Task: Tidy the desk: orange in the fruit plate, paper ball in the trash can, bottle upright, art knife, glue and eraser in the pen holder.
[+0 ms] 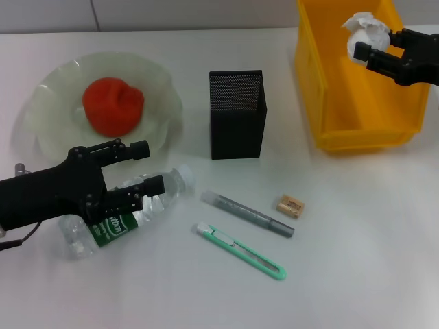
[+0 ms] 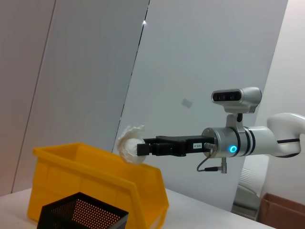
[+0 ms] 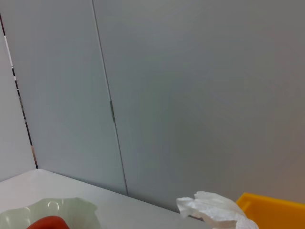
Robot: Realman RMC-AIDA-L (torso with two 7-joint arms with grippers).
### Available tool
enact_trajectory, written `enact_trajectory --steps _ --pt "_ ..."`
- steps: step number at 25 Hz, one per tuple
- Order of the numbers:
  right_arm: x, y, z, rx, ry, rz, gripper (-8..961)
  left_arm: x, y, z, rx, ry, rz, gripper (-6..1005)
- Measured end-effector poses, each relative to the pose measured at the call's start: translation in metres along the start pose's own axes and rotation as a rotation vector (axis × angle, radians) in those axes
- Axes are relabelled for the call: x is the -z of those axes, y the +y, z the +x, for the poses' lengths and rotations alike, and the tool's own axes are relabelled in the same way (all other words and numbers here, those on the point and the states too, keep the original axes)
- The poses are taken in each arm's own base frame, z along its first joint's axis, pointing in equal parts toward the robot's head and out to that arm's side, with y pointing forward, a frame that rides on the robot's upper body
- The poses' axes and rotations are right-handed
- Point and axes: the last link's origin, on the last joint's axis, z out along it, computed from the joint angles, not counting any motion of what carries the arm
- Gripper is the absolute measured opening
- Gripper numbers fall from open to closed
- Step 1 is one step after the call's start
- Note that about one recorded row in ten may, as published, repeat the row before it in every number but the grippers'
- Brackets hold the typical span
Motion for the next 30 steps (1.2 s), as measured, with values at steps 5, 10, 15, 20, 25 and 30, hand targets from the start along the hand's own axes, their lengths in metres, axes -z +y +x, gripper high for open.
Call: enact_trajectory --steps 5,10,15,20,25,30 --pt "-0.001 0.002 0.002 -0.010 -0.006 0.001 609 0.000 0.000 0.000 -0.001 0.000 0.000 714" --pt "-0.002 0.003 0.002 -0.009 -0.007 0.001 652 0.000 0.000 0.000 0.000 0.001 0.001 715" --pt "-0.002 0.002 0.001 -0.007 -0.009 0.002 777 0.000 0.000 0.000 0.001 0.001 0.001 715" --pt "-0.002 0.001 -0.001 -0.011 -0.020 0.007 827 0.000 0.000 0.000 0.004 0.002 0.001 714" --pt "0.007 0.004 -0.015 -0.096 -0.148 -0.018 826 0.000 0.000 0.000 0.010 0.002 0.000 714" --pt "0.033 0.030 -0.034 -0.119 -0.290 -0.262 827 0.000 0.001 0.000 0.011 0.002 -0.004 714"
